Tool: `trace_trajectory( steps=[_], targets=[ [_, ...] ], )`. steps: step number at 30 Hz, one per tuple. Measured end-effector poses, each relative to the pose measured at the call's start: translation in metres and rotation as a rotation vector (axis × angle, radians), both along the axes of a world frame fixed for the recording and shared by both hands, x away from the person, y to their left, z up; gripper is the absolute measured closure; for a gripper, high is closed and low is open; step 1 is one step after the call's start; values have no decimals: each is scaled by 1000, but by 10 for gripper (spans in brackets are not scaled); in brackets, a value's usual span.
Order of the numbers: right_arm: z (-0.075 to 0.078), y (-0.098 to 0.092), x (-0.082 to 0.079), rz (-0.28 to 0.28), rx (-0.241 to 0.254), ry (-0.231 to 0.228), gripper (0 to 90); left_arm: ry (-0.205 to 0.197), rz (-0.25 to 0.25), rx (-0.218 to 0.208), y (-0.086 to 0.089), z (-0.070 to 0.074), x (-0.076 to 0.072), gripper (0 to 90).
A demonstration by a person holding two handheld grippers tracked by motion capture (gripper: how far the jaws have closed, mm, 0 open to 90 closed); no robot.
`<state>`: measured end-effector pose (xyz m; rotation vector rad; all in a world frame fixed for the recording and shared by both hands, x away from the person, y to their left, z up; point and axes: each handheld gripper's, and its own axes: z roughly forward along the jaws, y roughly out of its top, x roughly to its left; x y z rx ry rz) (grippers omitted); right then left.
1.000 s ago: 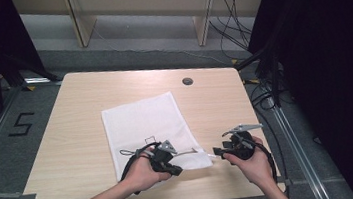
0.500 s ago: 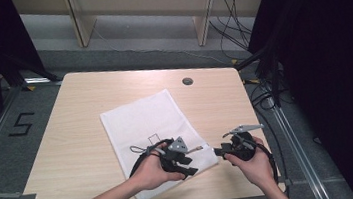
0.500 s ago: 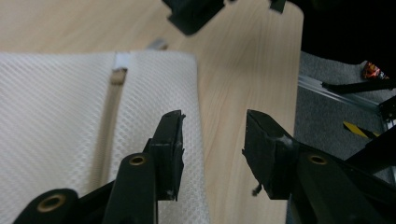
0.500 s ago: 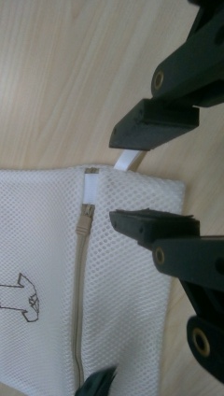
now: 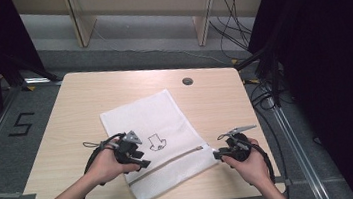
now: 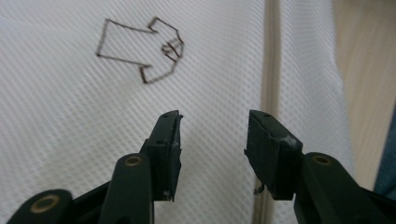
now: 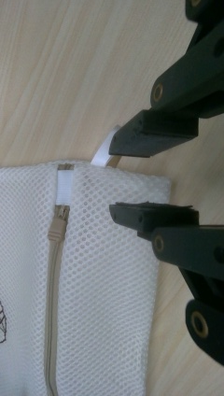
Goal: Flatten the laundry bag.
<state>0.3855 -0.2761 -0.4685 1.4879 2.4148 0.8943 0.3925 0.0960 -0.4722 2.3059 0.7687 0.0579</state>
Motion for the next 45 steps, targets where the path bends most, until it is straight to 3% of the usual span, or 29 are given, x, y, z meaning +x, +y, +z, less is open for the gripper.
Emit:
trace_trajectory(
  steps=[4,7,9,12,13,14,15,16,19,20,21,22,24,25,26,27,33,34,36,37,38,44,45],
  targets=[
    [1,3,2,33,-55,25,781,-17,39,-60,8,-7,-10,599],
    [2,5,2,48,-61,7,823,-53,45,-53,16,-8,-15,608],
    [2,4,1,51,-73,-5,821,-107,51,-59,20,-8,-18,576],
    [1,4,1,9,-43,-10,808,-162,58,-36,29,-8,-22,547],
    [-1,3,2,7,-32,-28,808,-157,60,-26,32,-8,-23,551],
    [0,2,3,11,-42,-7,809,-127,76,-30,34,-10,-25,562],
    [-1,1,4,3,-58,-8,824,-124,76,-30,37,-10,-27,569],
    [-2,1,6,11,-76,-12,838,-108,100,-52,39,-13,-30,580],
    [-4,2,9,41,-59,3,883,-71,113,-75,43,-19,-34,619],
    [-6,4,9,40,-43,-13,895,-57,122,-82,42,-20,-34,630],
    [-6,5,10,45,-54,-7,900,-60,112,-76,40,-21,-34,631],
    [-2,8,10,30,-68,44,900,-64,111,-73,38,-21,-33,646],
    [-3,9,11,37,-62,54,900,-67,115,-68,34,-22,-32,655],
    [-4,9,13,47,-69,37,900,-89,112,-53,32,-21,-31,668],
    [-7,10,13,45,-68,51,900,-81,108,-50,31,-21,-30,679],
    [-8,9,15,69,-82,36,900,-81,108,-53,29,-22,-30,681],
    [-8,9,16,50,-102,56,900,-74,110,-4,25,-33,-27,726],
    [-10,9,18,68,-108,31,900,-68,112,-5,24,-33,-27,727],
    [-12,10,17,63,-115,37,900,-73,110,3,25,-33,-27,737],
    [-12,12,16,49,-110,67,900,-76,110,9,25,-34,-27,745],
    [-14,11,17,67,-111,51,900,-80,103,11,26,-34,-26,747],
    [-15,13,17,45,-112,86,900,-86,108,31,24,-34,-26,809],
    [-16,12,18,57,-115,74,900,-106,101,43,24,-34,-25,817]
  ],
)
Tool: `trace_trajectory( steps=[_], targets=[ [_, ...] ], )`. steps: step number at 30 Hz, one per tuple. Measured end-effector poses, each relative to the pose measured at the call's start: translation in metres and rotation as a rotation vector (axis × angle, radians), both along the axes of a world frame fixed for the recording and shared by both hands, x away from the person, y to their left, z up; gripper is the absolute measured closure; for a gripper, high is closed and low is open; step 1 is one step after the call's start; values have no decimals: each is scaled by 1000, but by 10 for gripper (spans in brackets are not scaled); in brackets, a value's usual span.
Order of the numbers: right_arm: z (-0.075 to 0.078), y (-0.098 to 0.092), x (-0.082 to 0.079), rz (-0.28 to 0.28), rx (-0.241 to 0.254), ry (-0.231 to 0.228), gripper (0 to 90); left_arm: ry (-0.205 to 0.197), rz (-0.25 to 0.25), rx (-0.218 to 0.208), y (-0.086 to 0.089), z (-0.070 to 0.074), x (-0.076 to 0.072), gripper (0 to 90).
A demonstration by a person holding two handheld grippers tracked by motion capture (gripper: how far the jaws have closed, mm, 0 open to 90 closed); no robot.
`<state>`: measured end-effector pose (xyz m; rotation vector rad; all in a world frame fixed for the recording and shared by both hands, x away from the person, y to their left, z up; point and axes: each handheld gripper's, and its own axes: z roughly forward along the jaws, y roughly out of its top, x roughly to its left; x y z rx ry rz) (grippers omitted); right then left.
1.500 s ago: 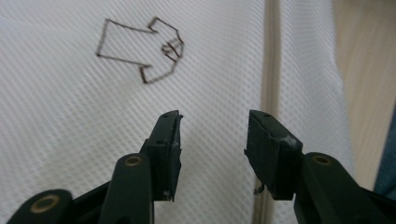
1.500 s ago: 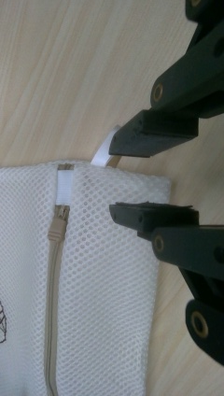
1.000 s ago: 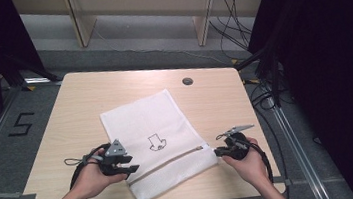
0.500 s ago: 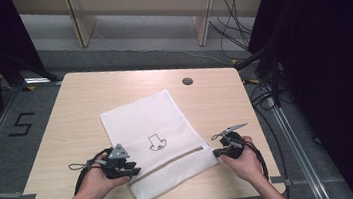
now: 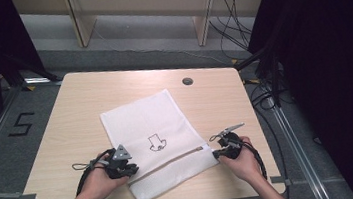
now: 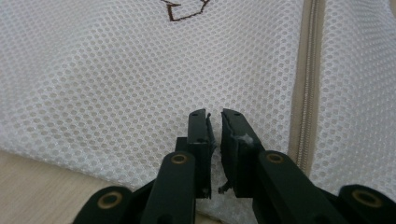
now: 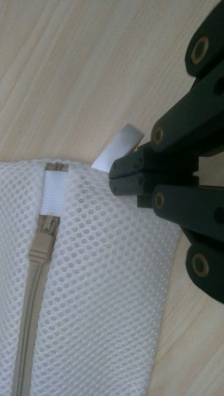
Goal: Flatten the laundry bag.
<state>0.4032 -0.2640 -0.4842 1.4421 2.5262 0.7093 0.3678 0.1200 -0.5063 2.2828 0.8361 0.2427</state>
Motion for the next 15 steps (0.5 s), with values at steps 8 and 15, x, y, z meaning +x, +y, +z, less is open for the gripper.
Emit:
trace_trajectory(
  steps=[8,15],
  targets=[
    [12,0,-4,-6,31,-87,900,10,1,-4,-2,0,-1,834],
    [0,9,-3,30,6,-34,900,12,4,-7,-2,0,0,837]
  ],
)
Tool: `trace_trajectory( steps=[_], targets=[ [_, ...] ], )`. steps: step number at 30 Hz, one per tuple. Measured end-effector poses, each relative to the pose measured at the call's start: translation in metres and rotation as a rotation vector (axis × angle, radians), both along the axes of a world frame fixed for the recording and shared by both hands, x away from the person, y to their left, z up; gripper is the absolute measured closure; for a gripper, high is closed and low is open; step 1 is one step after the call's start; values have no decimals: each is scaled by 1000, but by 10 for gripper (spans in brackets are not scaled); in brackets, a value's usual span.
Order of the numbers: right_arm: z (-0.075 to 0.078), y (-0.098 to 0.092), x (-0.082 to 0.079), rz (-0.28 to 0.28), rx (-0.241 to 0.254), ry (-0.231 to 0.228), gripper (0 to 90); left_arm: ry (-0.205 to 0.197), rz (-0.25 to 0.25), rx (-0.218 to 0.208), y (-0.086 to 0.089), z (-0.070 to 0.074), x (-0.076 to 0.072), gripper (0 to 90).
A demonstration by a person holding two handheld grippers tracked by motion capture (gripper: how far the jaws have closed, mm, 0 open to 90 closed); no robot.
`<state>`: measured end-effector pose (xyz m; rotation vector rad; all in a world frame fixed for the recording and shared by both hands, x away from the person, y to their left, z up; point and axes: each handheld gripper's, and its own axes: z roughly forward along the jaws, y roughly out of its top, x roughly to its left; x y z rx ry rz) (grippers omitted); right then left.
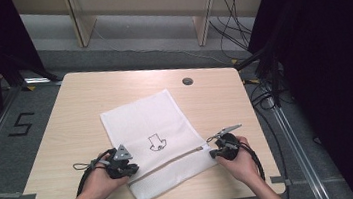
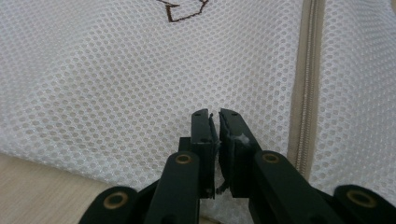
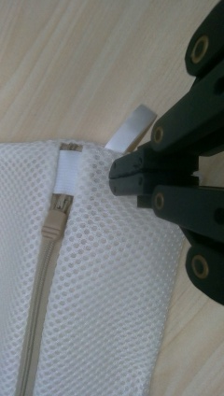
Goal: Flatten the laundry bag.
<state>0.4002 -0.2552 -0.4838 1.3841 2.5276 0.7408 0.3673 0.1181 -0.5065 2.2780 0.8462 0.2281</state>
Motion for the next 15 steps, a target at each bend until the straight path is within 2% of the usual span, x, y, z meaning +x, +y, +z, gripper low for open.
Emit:
trace_trajectory(
  steps=[5,8,9,11,12,13,15],
  targets=[
    [-3,1,2,18,-4,7,900,-4,6,4,1,0,2,849],
    [-2,4,0,11,-13,19,900,-11,10,10,1,0,3,854],
    [-2,5,0,6,-11,30,900,-1,16,1,1,0,3,861],
    [-2,5,-1,5,-11,33,900,-18,0,17,2,1,5,865],
    [-3,3,1,28,-14,11,900,-16,3,18,2,1,6,866],
    [-3,4,1,27,-13,13,900,-10,18,9,1,0,6,866],
    [-2,5,-1,4,-18,30,900,-21,11,20,2,1,8,868]
  ],
)
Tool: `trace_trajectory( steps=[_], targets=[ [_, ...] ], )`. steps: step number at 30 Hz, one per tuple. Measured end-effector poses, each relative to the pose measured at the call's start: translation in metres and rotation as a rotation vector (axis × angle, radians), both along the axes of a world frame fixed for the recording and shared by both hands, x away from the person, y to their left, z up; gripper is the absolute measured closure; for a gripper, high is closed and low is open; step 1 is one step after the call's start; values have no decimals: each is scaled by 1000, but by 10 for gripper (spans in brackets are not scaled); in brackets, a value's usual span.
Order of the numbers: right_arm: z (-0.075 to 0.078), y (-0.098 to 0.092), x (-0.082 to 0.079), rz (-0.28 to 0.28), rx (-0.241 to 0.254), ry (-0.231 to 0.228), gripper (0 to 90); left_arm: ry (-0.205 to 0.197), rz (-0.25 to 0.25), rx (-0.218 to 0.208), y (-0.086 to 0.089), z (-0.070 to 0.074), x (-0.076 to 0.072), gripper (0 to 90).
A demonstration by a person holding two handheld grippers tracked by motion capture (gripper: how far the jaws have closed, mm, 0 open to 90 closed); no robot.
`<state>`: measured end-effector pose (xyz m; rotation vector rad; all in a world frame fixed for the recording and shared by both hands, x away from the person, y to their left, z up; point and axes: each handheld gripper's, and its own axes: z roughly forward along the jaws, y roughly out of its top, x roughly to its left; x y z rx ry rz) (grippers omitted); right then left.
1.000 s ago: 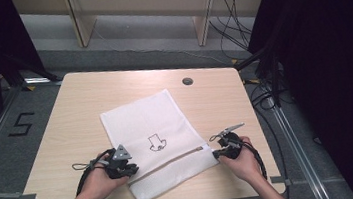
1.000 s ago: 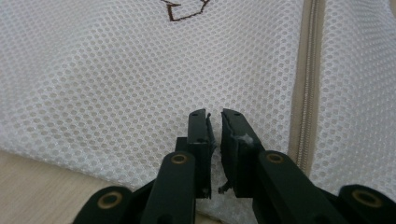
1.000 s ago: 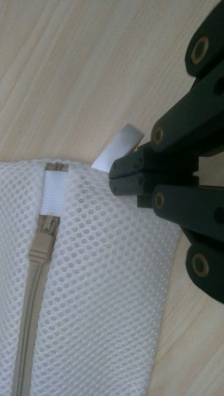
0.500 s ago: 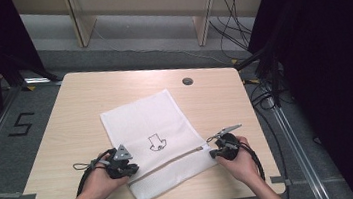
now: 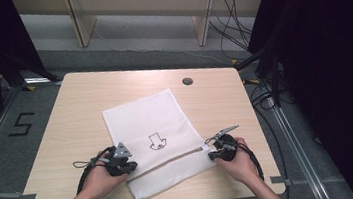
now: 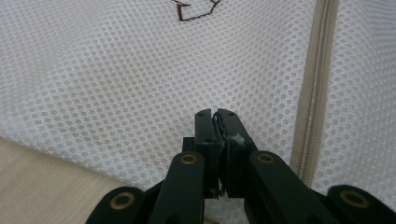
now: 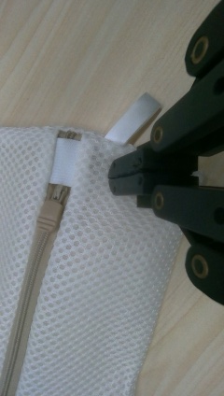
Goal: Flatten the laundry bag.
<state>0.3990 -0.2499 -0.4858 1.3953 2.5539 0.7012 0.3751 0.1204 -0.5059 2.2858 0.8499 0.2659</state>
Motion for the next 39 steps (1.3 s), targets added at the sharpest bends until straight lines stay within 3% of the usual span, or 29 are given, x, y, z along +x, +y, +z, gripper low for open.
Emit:
trace_trajectory(
  steps=[1,4,5,7,10,11,12,15,16,24,26,27,28,29,34,35,37,38,39],
  targets=[
    [0,0,0,17,1,-3,900,9,17,-10,0,-1,0,868],
    [0,1,-1,26,-8,-9,900,12,-2,-2,1,0,1,868],
    [2,3,-3,6,-7,27,900,12,-4,-1,1,0,2,869],
    [1,3,-2,24,-12,6,900,23,8,-9,1,0,3,870],
    [2,4,-4,13,-16,25,900,13,13,-4,3,0,5,872],
    [0,3,-3,38,-28,6,900,20,16,-6,4,0,5,873],
    [1,6,-6,27,-14,27,900,19,11,2,5,1,7,877],
    [1,7,-7,48,-11,18,900,25,22,4,6,1,10,883],
    [2,9,-9,31,-17,41,900,34,26,-1,7,1,11,886],
    [1,11,-12,74,-6,40,900,36,34,21,10,3,16,898],
    [3,13,-15,54,-6,66,900,36,30,31,10,4,17,898],
    [2,13,-14,70,-9,49,900,44,41,32,9,3,18,898],
    [3,14,-15,54,-16,63,900,38,34,35,10,4,19,899],
    [2,14,-15,72,-10,50,900,36,32,30,11,3,19,899],
    [3,16,-17,63,-2,76,900,44,49,15,13,3,22,899],
    [2,15,-15,79,-2,58,900,46,53,17,14,3,23,898],
    [3,17,-17,59,-3,82,900,49,64,12,14,3,25,899],
    [2,18,-18,84,-1,67,900,36,58,19,15,3,26,898],
    [3,21,-21,49,5,111,900,38,69,8,15,2,26,898]
  ],
)
